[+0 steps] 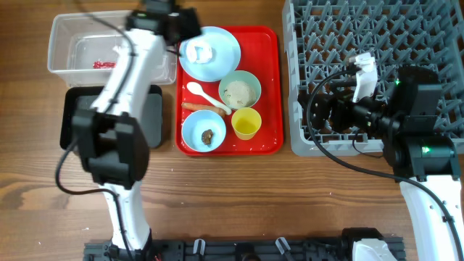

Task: Sort waste into correct bins and load items into the dishwasher rack
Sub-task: 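Carry the red wrapper with the left gripper into the clear bin, release, then return the left gripper to the plate and grasp the white tissue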

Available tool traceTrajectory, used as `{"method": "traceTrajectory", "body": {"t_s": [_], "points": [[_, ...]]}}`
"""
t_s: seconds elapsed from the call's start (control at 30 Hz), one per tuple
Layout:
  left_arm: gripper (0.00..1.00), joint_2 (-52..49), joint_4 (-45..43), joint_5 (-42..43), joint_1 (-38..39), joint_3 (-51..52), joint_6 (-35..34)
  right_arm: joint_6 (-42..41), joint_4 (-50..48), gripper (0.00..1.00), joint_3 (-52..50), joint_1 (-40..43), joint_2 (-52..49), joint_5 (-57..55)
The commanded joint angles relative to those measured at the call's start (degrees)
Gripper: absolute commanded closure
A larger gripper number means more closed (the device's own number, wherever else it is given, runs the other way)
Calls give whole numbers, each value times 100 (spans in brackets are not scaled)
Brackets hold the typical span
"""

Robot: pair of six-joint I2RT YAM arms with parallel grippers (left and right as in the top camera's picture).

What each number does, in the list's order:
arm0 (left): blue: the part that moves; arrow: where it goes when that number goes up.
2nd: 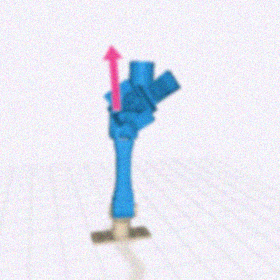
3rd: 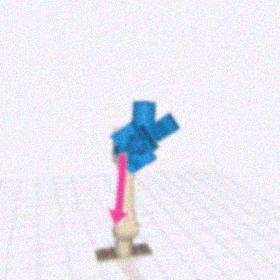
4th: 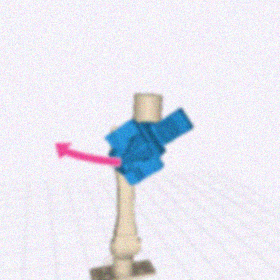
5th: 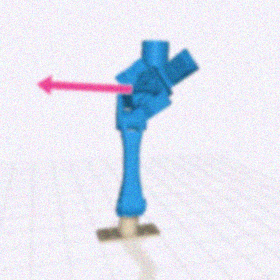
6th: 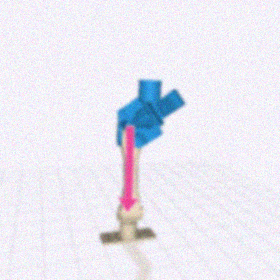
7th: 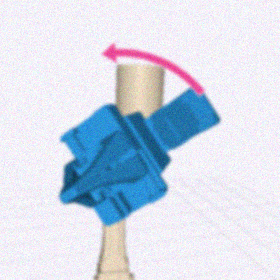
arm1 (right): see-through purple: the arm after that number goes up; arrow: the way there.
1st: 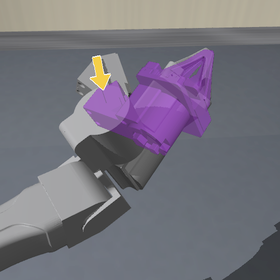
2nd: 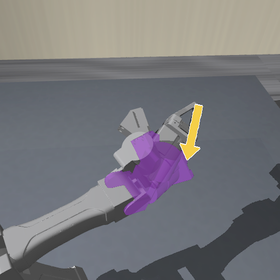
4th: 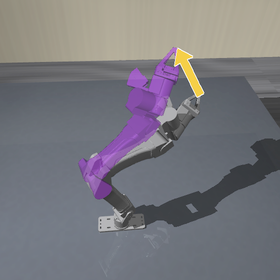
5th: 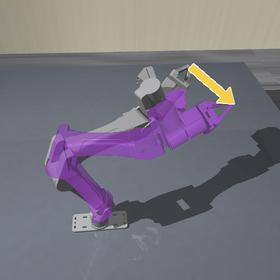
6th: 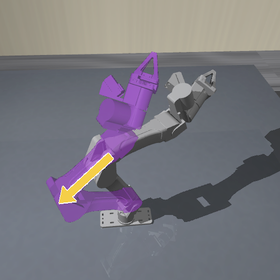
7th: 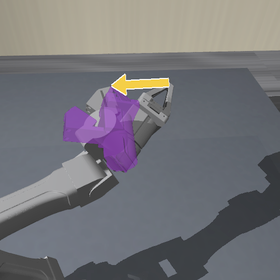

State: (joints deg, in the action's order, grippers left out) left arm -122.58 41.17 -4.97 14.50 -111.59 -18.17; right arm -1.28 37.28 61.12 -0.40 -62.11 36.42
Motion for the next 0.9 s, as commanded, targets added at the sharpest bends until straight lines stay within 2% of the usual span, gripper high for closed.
{"method": "traceTrajectory", "body": {"t_s": [0.0,0.3,0.57,0.6,0.63,0.7,0.73,0.87], "points": [[2,-256,-249,-439,426,-17,629,-42,-26,0,122,-39,-33,50],[1,-1152,-992,-610,382,-17,647,-42,-24,0,122,-39,-33,48],[1,-1506,-1314,-595,247,-17,774,-42,-26,0,122,-39,-33,48],[2,-1532,-1309,-568,247,-17,774,-42,-26,0,122,-39,-33,50],[8,-1587,-1292,-507,247,-17,774,-42,-26,0,122,-39,-35,48],[25,-1657,-1217,-444,249,-15,769,-42,-28,0,122,-39,-42,48],[30,-1681,-1182,-404,260,-15,769,-42,-28,0,122,-39,-44,50],[32,-1812,-1143,-345,275,-15,745,-39,-24,0,122,-39,-74,50]]}}
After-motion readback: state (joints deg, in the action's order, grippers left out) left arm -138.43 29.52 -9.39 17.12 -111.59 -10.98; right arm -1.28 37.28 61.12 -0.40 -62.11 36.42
